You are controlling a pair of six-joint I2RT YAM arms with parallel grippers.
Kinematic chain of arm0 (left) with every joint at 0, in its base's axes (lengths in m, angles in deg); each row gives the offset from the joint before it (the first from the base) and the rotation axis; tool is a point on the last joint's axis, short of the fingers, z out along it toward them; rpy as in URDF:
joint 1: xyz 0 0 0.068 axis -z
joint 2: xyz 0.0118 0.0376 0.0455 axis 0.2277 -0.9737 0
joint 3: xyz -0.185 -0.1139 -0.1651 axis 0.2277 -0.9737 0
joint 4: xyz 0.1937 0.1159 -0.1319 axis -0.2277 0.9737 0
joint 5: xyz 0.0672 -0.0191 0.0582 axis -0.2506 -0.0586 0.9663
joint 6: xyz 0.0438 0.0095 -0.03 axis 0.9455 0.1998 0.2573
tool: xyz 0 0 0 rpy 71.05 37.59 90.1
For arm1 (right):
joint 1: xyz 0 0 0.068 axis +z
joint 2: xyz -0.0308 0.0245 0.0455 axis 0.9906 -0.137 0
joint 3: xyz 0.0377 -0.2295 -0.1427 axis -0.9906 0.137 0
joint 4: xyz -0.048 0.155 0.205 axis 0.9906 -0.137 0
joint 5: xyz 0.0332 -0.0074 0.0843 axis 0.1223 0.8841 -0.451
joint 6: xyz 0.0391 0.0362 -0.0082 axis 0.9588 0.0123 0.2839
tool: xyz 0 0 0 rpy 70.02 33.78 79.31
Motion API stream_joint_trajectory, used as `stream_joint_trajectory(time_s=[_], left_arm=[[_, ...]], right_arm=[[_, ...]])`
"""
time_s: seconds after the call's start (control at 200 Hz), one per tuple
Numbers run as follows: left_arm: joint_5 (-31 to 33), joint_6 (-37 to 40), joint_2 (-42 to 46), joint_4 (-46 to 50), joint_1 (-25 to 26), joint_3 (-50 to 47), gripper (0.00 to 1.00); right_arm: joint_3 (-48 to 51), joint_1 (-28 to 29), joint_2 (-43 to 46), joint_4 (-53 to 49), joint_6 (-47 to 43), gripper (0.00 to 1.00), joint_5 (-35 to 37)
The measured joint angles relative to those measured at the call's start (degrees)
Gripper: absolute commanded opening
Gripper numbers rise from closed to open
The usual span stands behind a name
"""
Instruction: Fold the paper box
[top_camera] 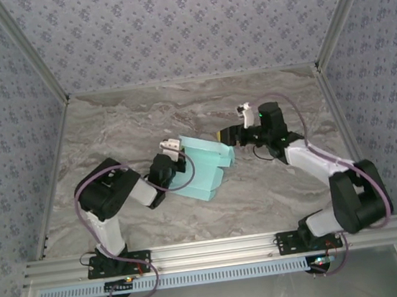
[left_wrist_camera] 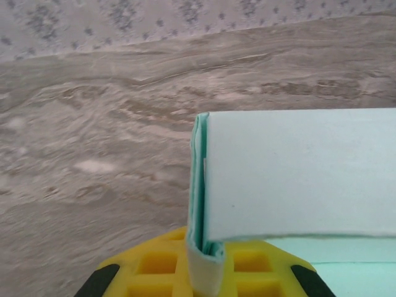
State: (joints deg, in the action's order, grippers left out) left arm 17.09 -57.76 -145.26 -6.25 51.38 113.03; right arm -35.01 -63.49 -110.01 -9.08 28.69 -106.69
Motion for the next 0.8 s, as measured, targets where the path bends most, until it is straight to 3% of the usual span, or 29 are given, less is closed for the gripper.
stream_joint_trajectory(time_s=[0.165, 0.365, 0.54, 0.8], left_arm=[[-1.4, -1.9, 5.7, 4.2, -3.3, -1.9, 0.00], [-7.4, -2.5, 13.4, 11.1, -7.0, -1.8, 0.00], [-13.4, -3.2, 17.9, 19.1, -10.6, 0.2, 0.00], [-21.9, -9.8, 20.5, 28.9, -16.2, 4.1, 0.00]], right_arm=[[9.2, -0.3, 9.0, 7.0, -9.3, 0.63, 6.2], [9.4, 0.0, 5.0, 5.6, -19.0, 0.62, 12.1], [9.4, -0.9, 1.3, 7.5, -24.8, 0.63, 7.8], [12.9, 2.3, -2.4, 15.1, -32.3, 0.68, 1.8]])
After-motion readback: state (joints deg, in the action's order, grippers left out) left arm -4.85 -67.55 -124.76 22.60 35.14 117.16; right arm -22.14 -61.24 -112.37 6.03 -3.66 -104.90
